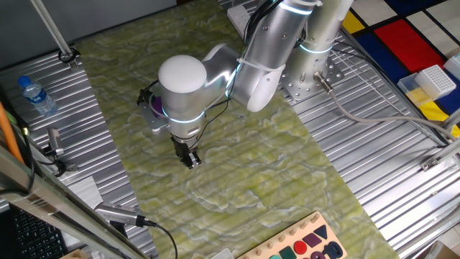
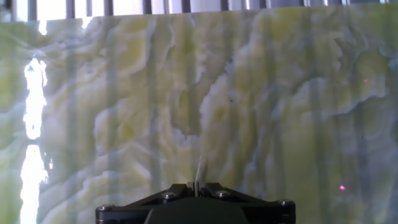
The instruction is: Insert a small pipette tip into the holder for small pipette tips
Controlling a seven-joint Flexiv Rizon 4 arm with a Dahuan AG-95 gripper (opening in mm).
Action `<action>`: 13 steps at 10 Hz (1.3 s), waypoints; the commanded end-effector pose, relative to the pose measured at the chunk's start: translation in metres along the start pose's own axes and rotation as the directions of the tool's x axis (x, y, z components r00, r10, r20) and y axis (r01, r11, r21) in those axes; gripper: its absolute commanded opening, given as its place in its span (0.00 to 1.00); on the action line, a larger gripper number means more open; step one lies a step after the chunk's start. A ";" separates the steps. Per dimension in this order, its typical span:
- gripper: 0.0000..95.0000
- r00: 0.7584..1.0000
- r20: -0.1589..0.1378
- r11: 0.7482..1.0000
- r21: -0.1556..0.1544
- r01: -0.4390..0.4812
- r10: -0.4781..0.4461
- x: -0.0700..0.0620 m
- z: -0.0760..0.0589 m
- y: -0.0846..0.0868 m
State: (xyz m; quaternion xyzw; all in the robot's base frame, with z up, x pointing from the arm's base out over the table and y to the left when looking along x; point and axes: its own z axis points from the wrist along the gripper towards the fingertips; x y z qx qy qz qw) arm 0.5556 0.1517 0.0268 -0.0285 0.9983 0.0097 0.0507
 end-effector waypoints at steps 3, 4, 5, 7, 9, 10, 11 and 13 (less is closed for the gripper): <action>0.20 0.999 -0.003 0.999 -0.022 0.048 -0.048 0.000 0.003 0.002; 0.20 0.996 -0.004 0.996 -0.019 0.090 -0.090 0.000 0.003 0.002; 0.20 0.992 -0.007 0.992 -0.019 0.124 -0.125 0.001 0.003 0.002; 0.20 0.966 -0.001 0.966 -0.017 0.257 -0.258 0.003 0.004 0.001; 0.20 0.949 0.027 0.948 -0.044 0.315 -0.314 0.004 0.005 0.001; 0.20 0.940 0.033 0.939 -0.047 0.341 -0.339 0.005 0.005 0.000; 0.20 0.932 0.045 0.931 -0.053 0.362 -0.360 0.005 0.005 0.000; 0.20 0.923 0.075 0.921 -0.071 0.384 -0.379 0.005 0.006 0.001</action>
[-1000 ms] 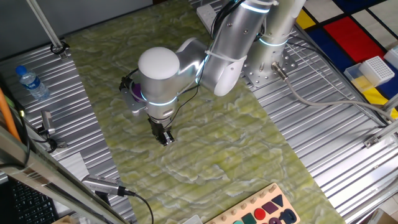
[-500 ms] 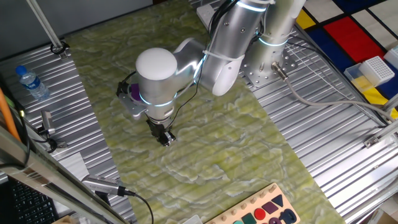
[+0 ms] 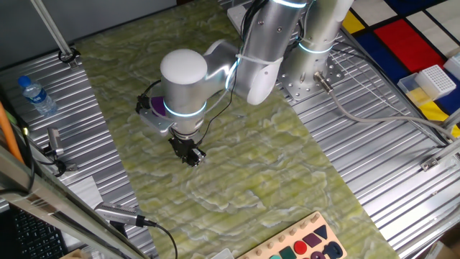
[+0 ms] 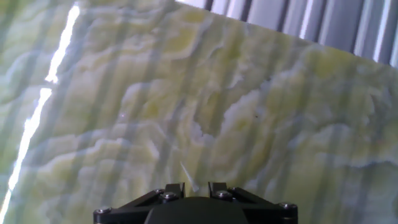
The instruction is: Insert a small pipette tip into the holder for small pipette tips
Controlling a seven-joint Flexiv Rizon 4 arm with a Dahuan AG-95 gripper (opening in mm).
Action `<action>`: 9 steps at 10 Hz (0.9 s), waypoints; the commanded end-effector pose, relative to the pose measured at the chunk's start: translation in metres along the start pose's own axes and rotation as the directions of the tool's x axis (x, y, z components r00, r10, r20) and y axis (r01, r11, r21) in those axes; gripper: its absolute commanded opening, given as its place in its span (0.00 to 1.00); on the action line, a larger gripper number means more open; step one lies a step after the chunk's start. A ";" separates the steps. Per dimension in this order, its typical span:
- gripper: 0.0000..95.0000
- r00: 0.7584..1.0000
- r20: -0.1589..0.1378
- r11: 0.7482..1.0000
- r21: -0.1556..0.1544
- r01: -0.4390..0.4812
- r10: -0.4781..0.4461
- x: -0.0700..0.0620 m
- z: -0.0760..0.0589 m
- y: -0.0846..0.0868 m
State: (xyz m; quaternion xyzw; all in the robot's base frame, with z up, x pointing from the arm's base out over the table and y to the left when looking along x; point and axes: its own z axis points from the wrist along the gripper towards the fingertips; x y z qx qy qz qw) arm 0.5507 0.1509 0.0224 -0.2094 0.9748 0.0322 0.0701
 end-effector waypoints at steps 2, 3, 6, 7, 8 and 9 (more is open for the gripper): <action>0.20 0.998 0.036 0.999 -0.014 0.053 -0.052 0.000 0.005 0.004; 0.20 0.998 0.041 0.998 -0.013 0.054 -0.053 0.000 0.007 0.005; 0.20 0.997 0.051 0.998 -0.010 0.063 -0.062 0.000 0.011 0.007; 0.20 0.996 0.051 0.998 -0.008 0.068 -0.067 0.000 0.011 0.007; 0.20 0.996 0.052 0.998 -0.007 0.070 -0.070 0.000 0.011 0.007; 0.20 0.996 0.053 0.997 -0.006 0.072 -0.071 0.000 0.012 0.007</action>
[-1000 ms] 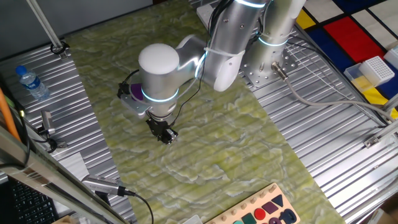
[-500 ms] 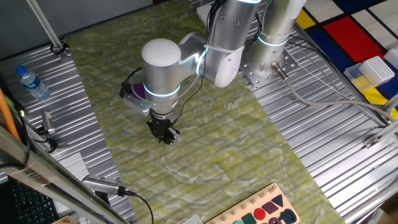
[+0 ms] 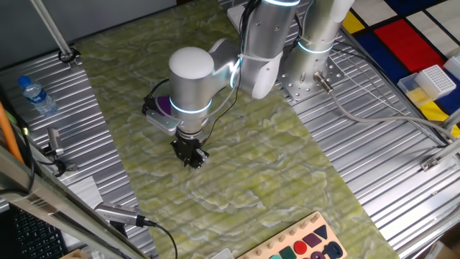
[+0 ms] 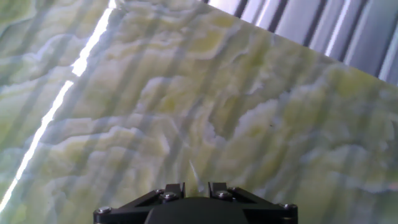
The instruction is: Insert a small pipette tip into the holder for small pipette tips
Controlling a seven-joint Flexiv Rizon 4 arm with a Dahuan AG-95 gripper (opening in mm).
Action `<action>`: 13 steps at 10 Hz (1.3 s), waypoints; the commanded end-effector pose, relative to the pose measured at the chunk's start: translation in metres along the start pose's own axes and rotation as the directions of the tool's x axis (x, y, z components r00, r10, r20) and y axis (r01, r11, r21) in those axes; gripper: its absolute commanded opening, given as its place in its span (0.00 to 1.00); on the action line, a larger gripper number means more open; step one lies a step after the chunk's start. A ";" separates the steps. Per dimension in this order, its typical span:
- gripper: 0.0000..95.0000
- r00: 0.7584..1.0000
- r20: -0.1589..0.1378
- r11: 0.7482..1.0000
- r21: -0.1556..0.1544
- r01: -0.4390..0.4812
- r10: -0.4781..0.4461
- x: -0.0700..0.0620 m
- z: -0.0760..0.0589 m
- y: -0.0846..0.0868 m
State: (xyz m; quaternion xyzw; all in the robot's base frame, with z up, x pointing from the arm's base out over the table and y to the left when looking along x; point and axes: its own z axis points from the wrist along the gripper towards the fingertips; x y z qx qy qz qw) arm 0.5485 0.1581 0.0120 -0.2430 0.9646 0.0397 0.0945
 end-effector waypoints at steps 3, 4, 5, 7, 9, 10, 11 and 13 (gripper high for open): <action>0.00 1.000 0.006 1.000 0.003 0.008 -0.008 0.000 0.003 0.000; 0.00 1.000 0.006 1.000 0.006 0.021 -0.021 0.001 0.003 0.000; 0.00 1.000 0.006 1.000 0.006 0.024 -0.024 0.001 0.003 0.000; 0.00 1.000 0.005 1.000 0.009 0.029 -0.029 0.001 0.003 0.000; 0.00 0.999 0.001 0.999 0.011 0.034 -0.034 0.001 0.003 -0.001; 0.00 0.999 -0.004 0.999 0.014 0.048 -0.048 0.001 0.003 -0.002; 0.00 0.996 -0.018 0.996 0.027 0.090 -0.089 0.002 0.000 -0.006; 0.00 0.991 -0.038 0.991 0.031 0.128 -0.127 0.003 -0.012 -0.015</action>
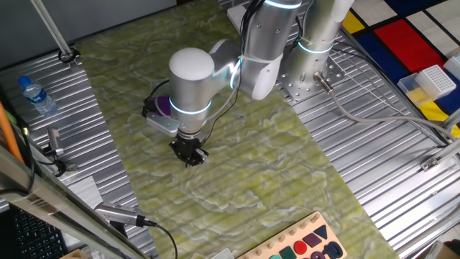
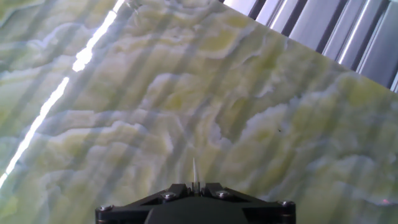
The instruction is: Insert a small pipette tip into the holder for small pipette tips
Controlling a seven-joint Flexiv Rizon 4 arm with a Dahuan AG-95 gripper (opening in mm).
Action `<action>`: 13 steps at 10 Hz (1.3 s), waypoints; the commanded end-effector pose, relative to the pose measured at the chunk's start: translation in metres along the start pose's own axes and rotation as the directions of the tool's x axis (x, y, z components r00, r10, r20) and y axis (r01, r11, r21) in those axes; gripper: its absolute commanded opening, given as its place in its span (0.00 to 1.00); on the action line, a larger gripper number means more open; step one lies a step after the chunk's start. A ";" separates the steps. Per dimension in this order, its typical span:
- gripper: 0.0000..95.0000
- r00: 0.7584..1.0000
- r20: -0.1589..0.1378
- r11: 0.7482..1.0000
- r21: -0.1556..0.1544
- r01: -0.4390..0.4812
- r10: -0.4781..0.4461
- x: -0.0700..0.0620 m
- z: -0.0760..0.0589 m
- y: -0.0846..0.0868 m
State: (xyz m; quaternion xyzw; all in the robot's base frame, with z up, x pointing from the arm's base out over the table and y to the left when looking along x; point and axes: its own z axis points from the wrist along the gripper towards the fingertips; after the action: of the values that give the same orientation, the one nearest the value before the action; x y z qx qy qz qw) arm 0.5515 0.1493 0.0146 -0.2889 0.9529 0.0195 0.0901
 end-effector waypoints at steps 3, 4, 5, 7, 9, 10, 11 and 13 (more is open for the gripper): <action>0.00 0.991 -0.060 0.992 0.029 0.121 -0.120 0.010 -0.026 -0.024; 0.00 0.984 -0.082 0.986 0.032 0.163 -0.160 0.015 -0.031 -0.033; 0.00 0.977 -0.098 0.980 0.033 0.194 -0.190 0.020 -0.036 -0.042; 0.00 0.959 -0.141 0.966 0.045 0.253 -0.245 0.034 -0.050 -0.060; 0.00 0.943 -0.173 0.953 0.052 0.298 -0.285 0.045 -0.062 -0.073; 0.00 0.927 -0.201 0.941 0.058 0.333 -0.315 0.053 -0.070 -0.081; 0.00 0.913 -0.226 0.930 0.064 0.361 -0.339 0.058 -0.076 -0.086; 0.00 0.890 -0.254 0.912 0.066 0.405 -0.378 0.066 -0.088 -0.096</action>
State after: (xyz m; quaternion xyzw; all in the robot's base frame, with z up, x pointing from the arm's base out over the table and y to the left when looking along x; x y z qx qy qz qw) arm 0.5385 0.0325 0.0868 -0.4590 0.8846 -0.0819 0.0013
